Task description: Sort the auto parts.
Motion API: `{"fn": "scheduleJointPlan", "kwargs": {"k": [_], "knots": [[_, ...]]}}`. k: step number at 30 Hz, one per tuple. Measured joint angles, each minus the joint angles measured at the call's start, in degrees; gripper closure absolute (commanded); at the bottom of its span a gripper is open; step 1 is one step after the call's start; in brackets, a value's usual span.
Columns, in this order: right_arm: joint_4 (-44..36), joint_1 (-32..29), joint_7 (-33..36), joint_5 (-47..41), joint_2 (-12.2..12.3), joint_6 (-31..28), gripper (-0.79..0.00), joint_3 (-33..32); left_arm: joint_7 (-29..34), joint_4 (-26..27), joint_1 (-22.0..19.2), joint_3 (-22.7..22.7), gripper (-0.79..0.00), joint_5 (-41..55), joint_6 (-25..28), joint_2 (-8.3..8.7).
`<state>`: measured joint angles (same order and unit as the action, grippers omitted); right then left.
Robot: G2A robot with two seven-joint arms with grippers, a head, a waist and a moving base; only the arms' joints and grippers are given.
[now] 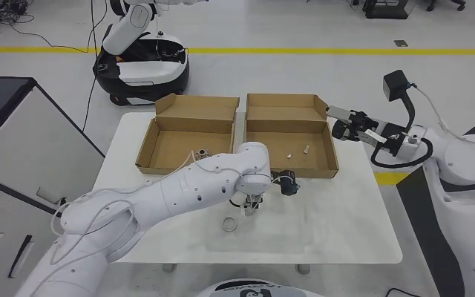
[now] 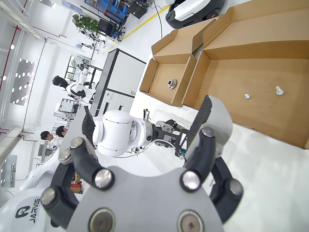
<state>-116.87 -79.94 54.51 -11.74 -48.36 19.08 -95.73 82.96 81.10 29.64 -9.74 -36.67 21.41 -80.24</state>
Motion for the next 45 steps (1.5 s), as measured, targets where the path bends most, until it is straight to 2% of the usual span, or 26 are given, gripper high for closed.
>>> {"fn": "scheduleJointPlan", "kwargs": {"k": [4, 26, 30, 34, 45], "knots": [[0.0, 0.0, 0.0, 0.0, 0.0, 0.0, -0.785, 0.0, -1.01, -0.88, 0.44, 0.0, -0.289, -1.24, 1.01, -0.44], [0.0, 0.0, 0.0, 0.0, 0.0, 0.0, -0.785, 0.0, -1.37, -0.7, 0.46, 0.0, -0.299, -1.49, 1.37, -0.39], [0.0, 0.0, 0.0, 0.0, 0.0, 0.0, -0.785, 0.0, -6.05, 2.18, -1.75, 0.0, -0.311, -1.92, 6.08, 2.05], [0.0, 0.0, 0.0, 0.0, 0.0, 0.0, -0.785, 0.0, -6.42, 4.67, -2.21, 0.0, -0.317, -0.8, 6.42, 3.77], [0.0, 0.0, 0.0, 0.0, 0.0, 0.0, -0.785, 0.0, -6.34, 4.74, -2.22, 0.0, -0.305, -0.77, 6.32, 3.84]]}}
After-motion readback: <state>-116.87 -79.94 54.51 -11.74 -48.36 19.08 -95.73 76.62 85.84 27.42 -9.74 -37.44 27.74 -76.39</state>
